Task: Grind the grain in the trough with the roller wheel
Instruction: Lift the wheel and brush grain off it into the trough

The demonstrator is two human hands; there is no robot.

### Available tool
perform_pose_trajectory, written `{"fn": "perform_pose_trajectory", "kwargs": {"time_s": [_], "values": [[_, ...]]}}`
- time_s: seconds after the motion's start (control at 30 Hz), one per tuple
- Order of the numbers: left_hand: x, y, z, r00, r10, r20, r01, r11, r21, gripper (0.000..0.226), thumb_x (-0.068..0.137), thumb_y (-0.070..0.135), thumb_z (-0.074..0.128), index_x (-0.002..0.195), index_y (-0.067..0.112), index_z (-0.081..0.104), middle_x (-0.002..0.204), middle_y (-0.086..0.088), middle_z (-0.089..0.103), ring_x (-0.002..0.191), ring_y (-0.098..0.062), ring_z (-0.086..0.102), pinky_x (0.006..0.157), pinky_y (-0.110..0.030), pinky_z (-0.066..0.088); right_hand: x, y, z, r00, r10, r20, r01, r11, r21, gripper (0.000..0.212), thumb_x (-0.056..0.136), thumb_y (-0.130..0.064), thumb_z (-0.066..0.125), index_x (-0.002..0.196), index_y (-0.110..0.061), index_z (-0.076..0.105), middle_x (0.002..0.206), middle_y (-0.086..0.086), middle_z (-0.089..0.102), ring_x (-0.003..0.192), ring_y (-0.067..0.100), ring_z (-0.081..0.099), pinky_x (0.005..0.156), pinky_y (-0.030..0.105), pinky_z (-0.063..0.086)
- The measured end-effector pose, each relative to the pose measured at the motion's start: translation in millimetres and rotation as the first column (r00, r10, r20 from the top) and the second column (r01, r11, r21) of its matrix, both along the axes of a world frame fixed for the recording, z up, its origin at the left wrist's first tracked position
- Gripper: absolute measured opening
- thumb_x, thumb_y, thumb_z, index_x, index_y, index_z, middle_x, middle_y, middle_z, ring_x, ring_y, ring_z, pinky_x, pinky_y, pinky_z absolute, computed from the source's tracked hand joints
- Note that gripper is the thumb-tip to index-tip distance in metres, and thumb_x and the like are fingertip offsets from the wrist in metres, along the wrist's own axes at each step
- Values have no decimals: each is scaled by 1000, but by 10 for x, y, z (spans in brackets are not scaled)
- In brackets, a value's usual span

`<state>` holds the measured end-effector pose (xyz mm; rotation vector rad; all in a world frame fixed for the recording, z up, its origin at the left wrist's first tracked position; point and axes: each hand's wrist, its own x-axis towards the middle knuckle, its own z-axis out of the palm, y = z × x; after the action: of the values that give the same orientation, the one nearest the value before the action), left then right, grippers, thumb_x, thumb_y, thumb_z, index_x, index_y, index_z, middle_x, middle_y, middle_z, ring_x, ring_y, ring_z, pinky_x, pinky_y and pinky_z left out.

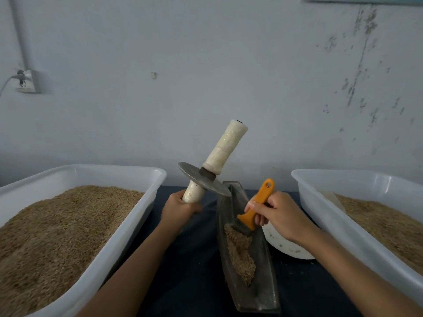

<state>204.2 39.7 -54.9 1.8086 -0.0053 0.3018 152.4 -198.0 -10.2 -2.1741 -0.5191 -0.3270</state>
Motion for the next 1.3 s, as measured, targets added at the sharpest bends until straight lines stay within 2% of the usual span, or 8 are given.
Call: {"fn": "perform_pose_trajectory", "kwargs": {"time_s": [0.2, 0.37, 0.53, 0.73, 0.97, 1.1, 1.2, 1.3], "values": [[-4, 2, 23, 1000, 5, -4, -5, 1000, -19, 18, 67, 4, 70, 78, 15, 61, 63, -2, 60, 57, -16, 54, 57, -32, 45, -214, -99, 317, 986, -57, 155, 15, 966, 260, 29, 97, -14, 53, 77, -6, 71, 58, 11, 64, 53, 19, 59, 55, 24, 51], [5, -19, -9, 1000, -6, -2, 6, 998, 56, 19, 64, 8, 71, 79, 18, 63, 66, -2, 61, 60, -18, 56, 62, -37, 49, -277, -72, 423, 998, -10, -60, 30, 940, 339, 36, 97, -9, 49, 66, 3, 64, 45, 15, 51, 37, 18, 43, 38, 23, 34], [8, -52, -20, 1000, -19, -4, 19, 987, 159, 35, 62, 11, 74, 95, 22, 65, 78, 0, 63, 72, -21, 60, 71, -42, 52, -322, 6, 301, 968, 21, -251, 24, 984, 176, 35, 95, -12, 49, 67, 2, 64, 45, 12, 48, 37, 16, 39, 38, 22, 28], [-24, -71, -19, 1000, -24, -8, 25, 973, 231, 37, 62, 17, 75, 87, 39, 60, 82, 7, 64, 81, -20, 62, 78, -44, 54, -342, 72, 188, 997, -60, -58, 62, 998, 30, 34, 98, -25, 51, 75, -5, 65, 49, 1, 59, 43, 7, 53, 46, 12, 39], [-50, -84, 4, 999, -25, -21, 29, 968, 250, 41, 55, 27, 72, 95, 33, 64, 80, 7, 65, 80, -21, 62, 78, -44, 54, -408, 53, 302, 996, -38, 86, 19, 976, 215, 35, 97, -18, 50, 68, -5, 63, 45, 2, 52, 41, 9, 47, 44, 17, 38], [-55, -96, 16, 999, -34, -35, 42, 963, 266, 42, 52, 30, 68, 93, 36, 61, 80, 5, 66, 81, -22, 63, 79, -44, 53, -438, 146, 257, 1000, 13, -10, -13, 998, 59, 34, 98, -24, 51, 72, -7, 64, 46, -1, 55, 41, 4, 50, 47, 12, 39], [-66, -97, 19, 999, -37, -30, 44, 958, 285, 41, 50, 33, 66, 91, 39, 61, 79, 7, 66, 80, -20, 63, 78, -42, 54, -432, 177, 204, 996, -52, 74, 59, 994, -92, 34, 97, -31, 51, 77, -8, 66, 53, -3, 59, 48, 4, 57, 55, 15, 44], [-65, -95, 4, 998, -52, -22, 56, 952, 299, 38, 58, 27, 70, 93, 39, 61, 80, 8, 66, 81, -18, 63, 79, -42, 53, -444, 171, 188, 983, -94, 158, 109, 990, -86, 36, 97, -30, 51, 77, -5, 65, 54, -3, 59, 50, 6, 56, 56, 21, 48]]}}
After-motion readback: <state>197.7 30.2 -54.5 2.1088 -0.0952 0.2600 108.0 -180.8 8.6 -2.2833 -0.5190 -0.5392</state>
